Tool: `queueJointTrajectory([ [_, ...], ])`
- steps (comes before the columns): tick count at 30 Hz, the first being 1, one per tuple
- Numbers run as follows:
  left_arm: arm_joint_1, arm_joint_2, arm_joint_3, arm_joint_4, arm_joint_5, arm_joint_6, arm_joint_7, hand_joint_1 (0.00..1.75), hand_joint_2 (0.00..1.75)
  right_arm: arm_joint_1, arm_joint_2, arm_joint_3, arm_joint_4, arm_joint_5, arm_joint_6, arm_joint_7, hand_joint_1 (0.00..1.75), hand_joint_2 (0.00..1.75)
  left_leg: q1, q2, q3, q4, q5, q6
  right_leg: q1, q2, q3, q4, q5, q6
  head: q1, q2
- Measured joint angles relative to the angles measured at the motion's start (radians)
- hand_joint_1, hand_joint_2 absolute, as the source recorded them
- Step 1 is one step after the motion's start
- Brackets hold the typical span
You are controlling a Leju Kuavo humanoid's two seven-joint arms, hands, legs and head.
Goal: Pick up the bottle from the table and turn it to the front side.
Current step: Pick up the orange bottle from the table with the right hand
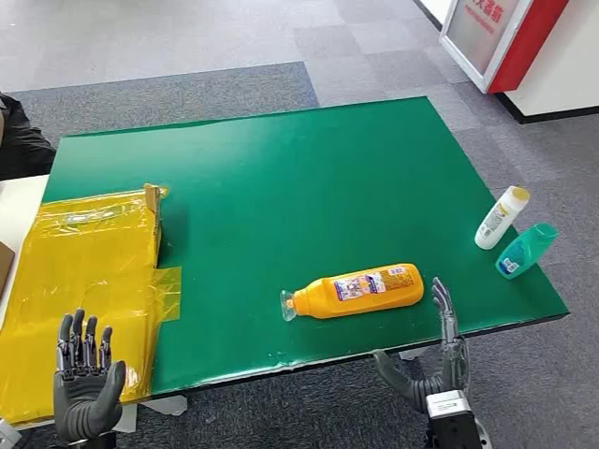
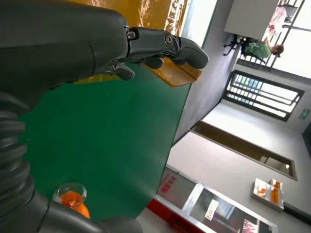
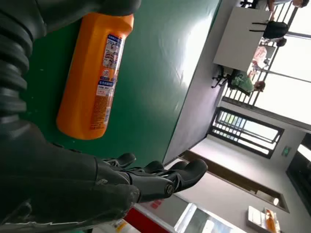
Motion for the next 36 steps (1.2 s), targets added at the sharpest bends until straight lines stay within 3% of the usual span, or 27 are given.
queueJointTrajectory([
  [5, 0.012, -0.001, 0.011, -0.011, 0.002, -0.014, 0.0, 0.0, 1.75, -0.002, 0.01, 0.003, 0.0, 0.044, -0.024, 0.012, 0.0, 1.75, 0.0, 0.0, 0.0, 0.0, 0.0, 0.0, 0.0, 0.0, 0.0, 0.0, 0.0, 0.0, 0.0, 0.0],
  [7, 0.017, -0.005, 0.029, -0.017, 0.003, -0.046, 0.003, 0.0, 1.75, -0.007, 0.009, 0.014, 0.0, 0.116, -0.066, 0.054, 0.0, 1.75, 0.0, 0.0, 0.0, 0.0, 0.0, 0.0, 0.0, 0.0, 0.001, 0.0, 0.0, 0.0, 0.0, 0.0],
  [11, 0.021, -0.029, 0.142, -0.017, -0.01, -0.206, 0.011, 0.0, 1.75, -0.039, -0.033, 0.07, 0.001, 0.332, -0.122, 0.28, 0.0, 1.75, 0.0, 0.0, 0.0, 0.0, 0.0, 0.0, 0.0, 0.0, 0.0, 0.0, 0.0, 0.0, 0.0, 0.0],
  [13, 0.012, -0.047, 0.218, -0.012, -0.033, -0.293, 0.012, 0.0, 1.75, -0.059, -0.081, 0.096, 0.004, 0.417, -0.088, 0.409, 0.0, 1.75, 0.0, 0.0, 0.0, 0.0, 0.001, 0.001, 0.0, 0.0, 0.0, 0.0, 0.001, 0.001, 0.0, 0.0],
  [16, -0.007, -0.067, 0.301, 0.002, -0.065, -0.359, 0.017, 0.0, 1.75, -0.083, -0.153, 0.111, 0.011, 0.462, -0.02, 0.501, 0.0, 1.75, 0.0, 0.0, 0.0, 0.0, 0.001, 0.001, -0.001, 0.0, 0.001, 0.0, 0.001, 0.001, 0.0, 0.0],
  [21, -0.032, -0.074, 0.351, 0.035, -0.113, -0.379, 0.037, 0.0, 1.75, -0.12, -0.246, 0.112, 0.029, 0.475, 0.08, 0.546, 0.0, 1.75, -0.001, 0.0, 0.0, 0.0, 0.001, 0.002, -0.001, 0.0, 0.0, 0.0, 0.001, 0.002, 0.0, 0.0],
  [29, -0.067, -0.046, 0.352, 0.098, -0.176, -0.375, 0.041, 0.0, 1.75, -0.216, -0.352, 0.11, 0.088, 0.533, 0.181, 0.583, 0.0, 1.75, -0.001, 0.0, 0.0, 0.0, 0.002, 0.002, -0.001, 0.0, 0.0, 0.0, 0.002, 0.002, 0.0, 0.0],
  [36, -0.086, -0.015, 0.33, 0.136, -0.192, -0.361, 0.033, 0.0, 1.75, -0.309, -0.4, 0.1, 0.144, 0.579, 0.217, 0.598, 0.0, 1.75, -0.001, 0.0, -0.001, 0.0, 0.003, 0.003, -0.001, 0.0, 0.0, 0.0, 0.003, 0.002, 0.0, 0.0],
])
